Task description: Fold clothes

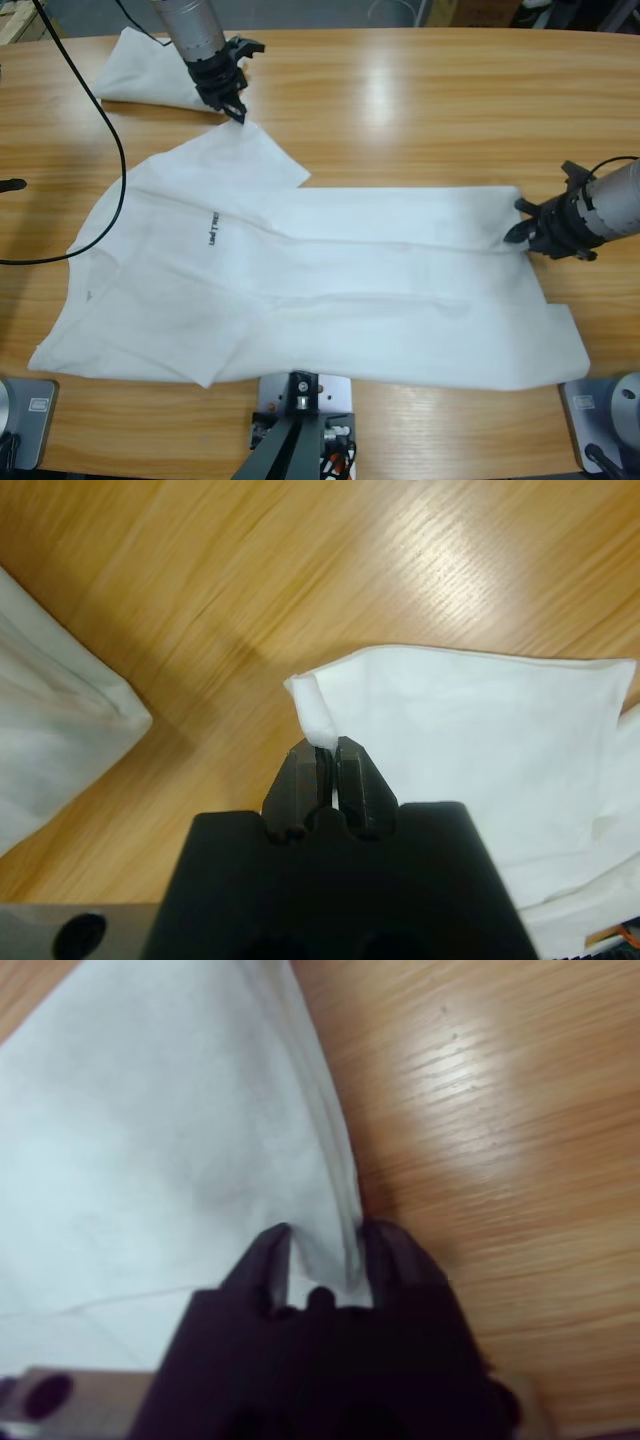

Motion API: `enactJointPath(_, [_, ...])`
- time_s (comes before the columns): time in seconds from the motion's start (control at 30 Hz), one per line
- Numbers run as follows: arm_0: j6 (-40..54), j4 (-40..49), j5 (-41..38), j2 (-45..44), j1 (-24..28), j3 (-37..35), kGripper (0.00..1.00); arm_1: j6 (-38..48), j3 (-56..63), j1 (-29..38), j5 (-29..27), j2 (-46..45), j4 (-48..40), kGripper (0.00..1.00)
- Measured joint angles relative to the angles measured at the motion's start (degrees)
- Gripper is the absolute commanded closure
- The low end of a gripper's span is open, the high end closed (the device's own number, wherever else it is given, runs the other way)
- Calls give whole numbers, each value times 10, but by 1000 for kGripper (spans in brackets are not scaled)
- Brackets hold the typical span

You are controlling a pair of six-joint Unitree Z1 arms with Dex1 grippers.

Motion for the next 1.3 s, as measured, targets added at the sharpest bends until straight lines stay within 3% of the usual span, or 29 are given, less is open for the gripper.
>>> enactJointPath(0.07, [0, 1, 0, 0, -1, 0, 1000, 0, 0, 0, -2, -3, 1, 681])
enactJointPath(0.13, [0, 1, -1, 0, -1, 0, 1000, 0, 0, 0, -3, -5, 2, 867])
enactJointPath(0.17, [0, 1, -1, 0, -1, 0, 1000, 0, 0, 0, -3, -6, 2, 902])
enactJointPath(0.4, [0, 1, -1, 0, -1, 0, 1000, 0, 0, 0, -3, -8, 2, 977])
enactJointPath(0.87, [2, 5, -1, 0, -3, 0, 1000, 0, 0, 1, -14, -23, 12, 953])
enactJointPath(1.03, [2, 7, -1, 0, -3, 0, 1000, 0, -2, 2, -21, -48, 34, 782])
enactJointPath(1.3, [3, 7, -1, 0, -3, 0, 1000, 0, -2, 2, -21, -48, 37, 801])
